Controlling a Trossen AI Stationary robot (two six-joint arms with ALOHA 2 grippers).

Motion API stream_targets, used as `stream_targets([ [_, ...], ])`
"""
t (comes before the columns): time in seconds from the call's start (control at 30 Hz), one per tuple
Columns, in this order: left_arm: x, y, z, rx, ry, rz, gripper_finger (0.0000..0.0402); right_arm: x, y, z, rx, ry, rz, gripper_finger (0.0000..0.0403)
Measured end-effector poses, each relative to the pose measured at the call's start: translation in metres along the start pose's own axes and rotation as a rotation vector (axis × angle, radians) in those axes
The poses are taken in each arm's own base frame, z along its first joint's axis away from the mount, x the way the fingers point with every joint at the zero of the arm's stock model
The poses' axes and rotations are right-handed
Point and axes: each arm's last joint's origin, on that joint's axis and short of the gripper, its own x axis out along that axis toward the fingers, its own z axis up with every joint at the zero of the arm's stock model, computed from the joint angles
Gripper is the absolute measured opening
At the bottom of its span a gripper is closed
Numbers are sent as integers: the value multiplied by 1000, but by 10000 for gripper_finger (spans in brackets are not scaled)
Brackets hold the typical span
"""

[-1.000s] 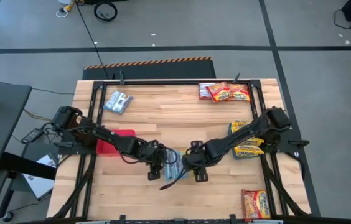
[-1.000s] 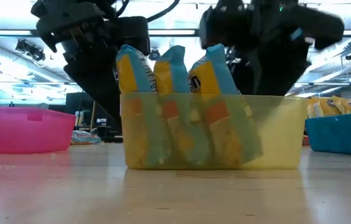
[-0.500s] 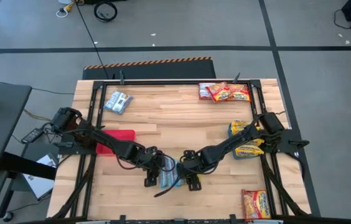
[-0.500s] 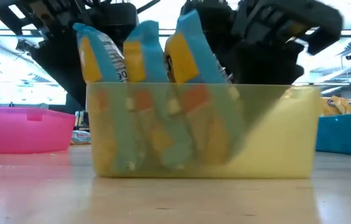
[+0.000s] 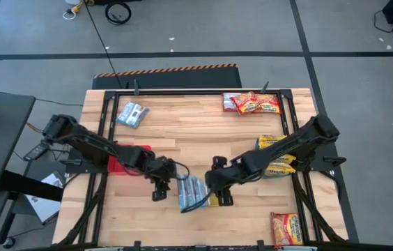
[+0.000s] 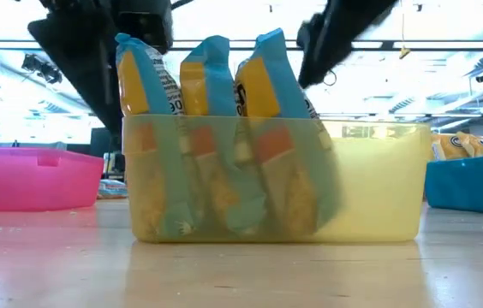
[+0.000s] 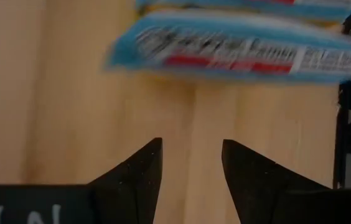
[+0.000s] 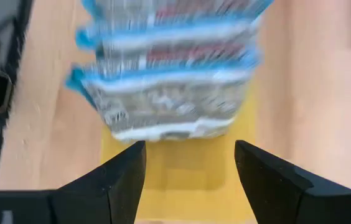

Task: Sort Maruchan noodles
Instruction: Put the light blue noodle pack into the yellow bin

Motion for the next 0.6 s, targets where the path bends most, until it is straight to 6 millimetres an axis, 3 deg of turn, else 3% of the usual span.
stream_targets([
  [0.13, -32, 16, 0, -51, -28, 53, 171, -32, -6, 5, 22, -113, -102, 250],
  [0.3, -74, 58, -2, -236, -143, 352, 176, -62, -13, 6, 101, -219, -205, 250],
  [0.47, -100, 114, -6, -404, -127, 576, 202, -74, -12, 1, 187, -242, -231, 250],
  [0.6, -106, 154, -6, -496, -101, 749, 236, -70, -3, -2, 231, -228, -219, 250],
])
